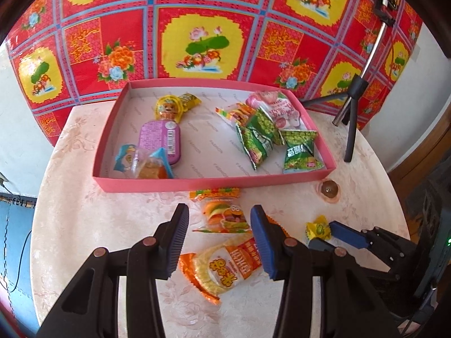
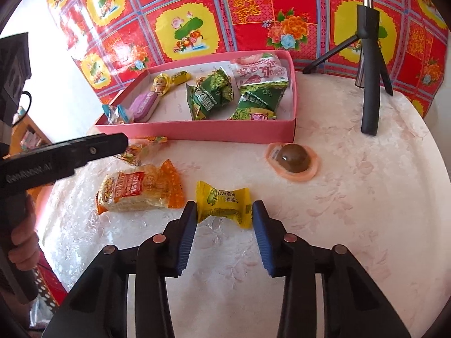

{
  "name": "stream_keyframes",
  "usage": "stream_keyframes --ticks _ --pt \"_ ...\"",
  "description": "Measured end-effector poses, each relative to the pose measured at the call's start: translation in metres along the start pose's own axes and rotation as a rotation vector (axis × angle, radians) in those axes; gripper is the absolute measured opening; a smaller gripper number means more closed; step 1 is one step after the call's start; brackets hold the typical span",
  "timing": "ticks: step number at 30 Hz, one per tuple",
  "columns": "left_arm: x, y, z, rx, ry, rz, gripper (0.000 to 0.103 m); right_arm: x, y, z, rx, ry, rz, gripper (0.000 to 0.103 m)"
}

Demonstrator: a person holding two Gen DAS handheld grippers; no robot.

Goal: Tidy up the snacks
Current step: 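Grasp the burger-gummy bag with the left gripper while the right grasps the yellow candy pack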

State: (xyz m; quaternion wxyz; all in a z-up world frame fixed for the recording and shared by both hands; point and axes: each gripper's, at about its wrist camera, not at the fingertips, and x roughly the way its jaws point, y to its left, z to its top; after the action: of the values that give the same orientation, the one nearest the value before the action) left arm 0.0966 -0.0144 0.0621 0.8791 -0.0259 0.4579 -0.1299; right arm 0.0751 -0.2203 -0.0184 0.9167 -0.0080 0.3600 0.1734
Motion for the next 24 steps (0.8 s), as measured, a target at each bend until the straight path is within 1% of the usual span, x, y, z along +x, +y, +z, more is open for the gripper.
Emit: stream_keyframes --ticks 4,7,12,14,15,24 --pt "0.011 -0.005 0.001 0.013 0.025 0.016 0.048 -0.003 -0.005 -0.001 0.006 -0.001 -0.014 0.039" --pt "0.018 -0.006 0.001 0.017 0.037 0.031 0.048 -0.004 -0.008 -0.001 0.014 -0.003 -0.005 0.039" --pt "0.029 -0.002 0.002 -0.007 0.064 0.037 0.048 -0.004 -0.006 -0.001 -0.006 -0.008 -0.006 0.039" --pt "0.035 -0.001 0.002 -0.019 0.094 0.044 0.048 -0.003 -0.006 -0.001 -0.013 -0.01 -0.007 0.039" --pt "0.034 -0.001 0.002 -0.02 0.082 0.046 0.048 -0.003 -0.006 -0.001 -0.013 -0.01 -0.006 0.039" --pt "0.036 -0.005 0.003 -0.015 0.085 0.084 0.048 -0.004 -0.008 -0.002 0.0 -0.022 0.013 0.039"
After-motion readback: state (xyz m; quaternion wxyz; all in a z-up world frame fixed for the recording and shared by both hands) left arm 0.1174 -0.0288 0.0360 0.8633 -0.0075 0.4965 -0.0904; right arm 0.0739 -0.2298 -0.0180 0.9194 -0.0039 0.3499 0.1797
